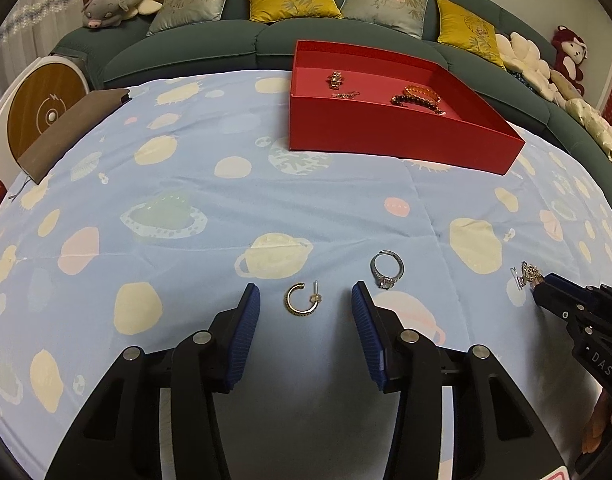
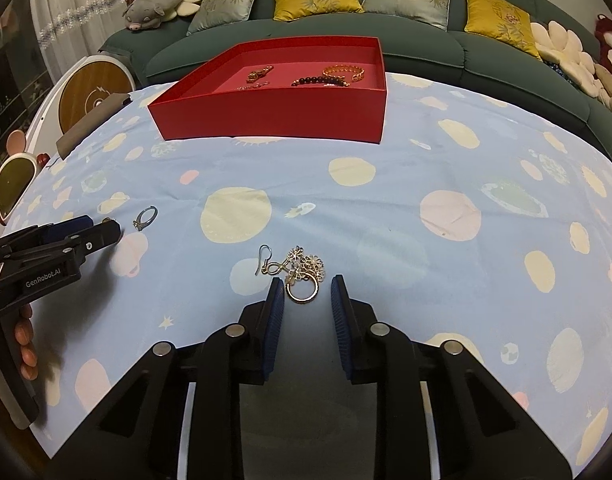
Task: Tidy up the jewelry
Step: 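Lower the right gripper onto the silver chain pendant and close it, then close the left gripper on the gold hoop earring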
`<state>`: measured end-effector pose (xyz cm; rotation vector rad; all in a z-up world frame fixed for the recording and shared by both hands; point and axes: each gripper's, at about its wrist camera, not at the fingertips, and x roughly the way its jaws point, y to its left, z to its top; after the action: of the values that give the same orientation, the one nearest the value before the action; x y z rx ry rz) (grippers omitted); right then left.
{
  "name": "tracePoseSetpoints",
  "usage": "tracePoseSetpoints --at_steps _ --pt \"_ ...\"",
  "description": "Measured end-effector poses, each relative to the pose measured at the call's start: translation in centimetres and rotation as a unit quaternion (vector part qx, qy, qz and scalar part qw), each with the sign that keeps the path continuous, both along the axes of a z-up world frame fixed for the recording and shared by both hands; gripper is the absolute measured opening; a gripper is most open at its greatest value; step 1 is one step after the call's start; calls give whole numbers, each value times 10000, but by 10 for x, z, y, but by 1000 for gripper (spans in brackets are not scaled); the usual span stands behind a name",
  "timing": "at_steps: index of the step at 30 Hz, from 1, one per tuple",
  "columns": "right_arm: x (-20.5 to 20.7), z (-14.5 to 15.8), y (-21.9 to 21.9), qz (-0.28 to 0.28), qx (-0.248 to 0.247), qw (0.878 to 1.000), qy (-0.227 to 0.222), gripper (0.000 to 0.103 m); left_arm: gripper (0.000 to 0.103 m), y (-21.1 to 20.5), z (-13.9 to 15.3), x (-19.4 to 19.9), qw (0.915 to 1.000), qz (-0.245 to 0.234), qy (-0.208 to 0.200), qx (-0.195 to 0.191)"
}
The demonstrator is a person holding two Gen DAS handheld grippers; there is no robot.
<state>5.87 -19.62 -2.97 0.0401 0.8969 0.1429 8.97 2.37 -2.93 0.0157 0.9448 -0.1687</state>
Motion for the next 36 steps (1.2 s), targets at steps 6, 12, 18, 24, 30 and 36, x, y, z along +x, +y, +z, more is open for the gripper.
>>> tracePoseSetpoints --at_steps 6,12,18,24,30,36 --pt "-1 0 0 26 -27 10000 -14 16 17 1 0 1 9999 -72 -14 -106" --pt "-6 5 0 45 12 10000 -88 16 15 4 2 -1 9995 -82 66 -288" --pt "-15 22 -7 65 136 9995 -272 16 15 0 9 -8 9992 -189 2 -361" --pt "-21 35 -19 -17 299 9985 -457 16 15 -6 18 -14 9985 -302 -83 -450" --pt "-23 46 -25 -61 400 9974 -596 16 15 -12 30 -17 9974 -385 -210 -575" --pt "-21 54 -23 -55 437 9965 -707 16 15 -13 50 -15 9954 -395 -397 -781"
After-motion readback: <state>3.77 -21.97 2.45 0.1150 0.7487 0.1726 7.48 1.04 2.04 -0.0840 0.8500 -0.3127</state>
